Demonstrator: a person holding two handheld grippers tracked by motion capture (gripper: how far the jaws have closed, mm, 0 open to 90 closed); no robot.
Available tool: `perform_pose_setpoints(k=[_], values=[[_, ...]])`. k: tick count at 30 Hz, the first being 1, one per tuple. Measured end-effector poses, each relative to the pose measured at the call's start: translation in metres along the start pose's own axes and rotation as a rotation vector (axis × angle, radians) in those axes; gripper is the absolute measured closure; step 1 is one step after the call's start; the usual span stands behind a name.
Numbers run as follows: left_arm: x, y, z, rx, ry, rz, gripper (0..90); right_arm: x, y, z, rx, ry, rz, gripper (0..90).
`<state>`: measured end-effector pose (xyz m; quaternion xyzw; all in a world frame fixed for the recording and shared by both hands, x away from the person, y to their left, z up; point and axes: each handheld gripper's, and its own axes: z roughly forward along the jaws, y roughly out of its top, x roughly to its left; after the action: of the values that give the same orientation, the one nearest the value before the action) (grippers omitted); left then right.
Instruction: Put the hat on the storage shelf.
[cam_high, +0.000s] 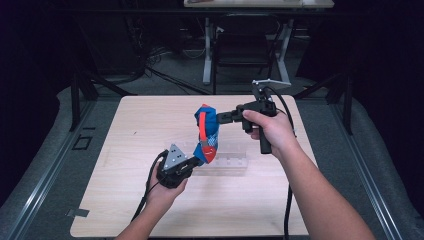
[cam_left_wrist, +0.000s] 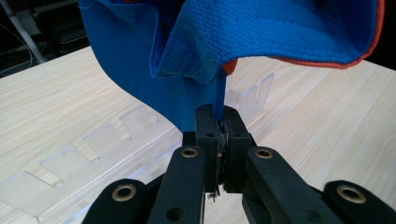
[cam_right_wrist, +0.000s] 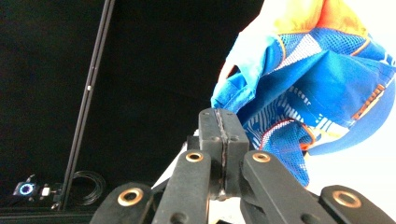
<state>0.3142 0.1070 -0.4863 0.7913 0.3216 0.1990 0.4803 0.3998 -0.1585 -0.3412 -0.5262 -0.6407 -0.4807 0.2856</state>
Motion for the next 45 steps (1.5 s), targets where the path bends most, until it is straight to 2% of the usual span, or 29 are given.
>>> perform_pose_setpoints(k=[3,8,16,25,27,29,33,45], values=[[0.003,-0.002,0.002,0.003,-0.005,-0.015,88.4,-0.004,-0.001,0.002,-0.001,-0.001,0.0,90.0],[0.002,-0.007,0.006,0.008,0.009,0.0,88.4,-0.007,-0.001,0.005,-0.006,-0.013,0.003,90.0],[0.002,-0.015,0.013,0.018,0.02,-0.011,88.3,-0.011,-0.001,0.009,0.002,-0.03,0.01,90.0],[0.004,-0.027,0.018,0.033,0.022,-0.03,88.2,-0.026,-0.002,0.009,-0.004,-0.094,0.013,90.0],[0.004,-0.028,0.018,0.035,0.022,-0.04,88.2,-0.028,-0.002,0.008,-0.004,-0.098,0.017,89.3],[0.004,-0.028,0.018,0.035,0.024,-0.042,88.2,-0.031,-0.002,0.007,-0.016,-0.128,0.019,87.3],[0.005,-0.029,0.017,0.03,0.026,-0.058,88.0,-0.033,-0.003,0.003,-0.025,-0.13,0.021,83.3],[0.006,-0.031,0.016,0.035,0.026,-0.062,87.6,-0.032,-0.006,-0.017,-0.065,-0.188,0.001,77.6]])
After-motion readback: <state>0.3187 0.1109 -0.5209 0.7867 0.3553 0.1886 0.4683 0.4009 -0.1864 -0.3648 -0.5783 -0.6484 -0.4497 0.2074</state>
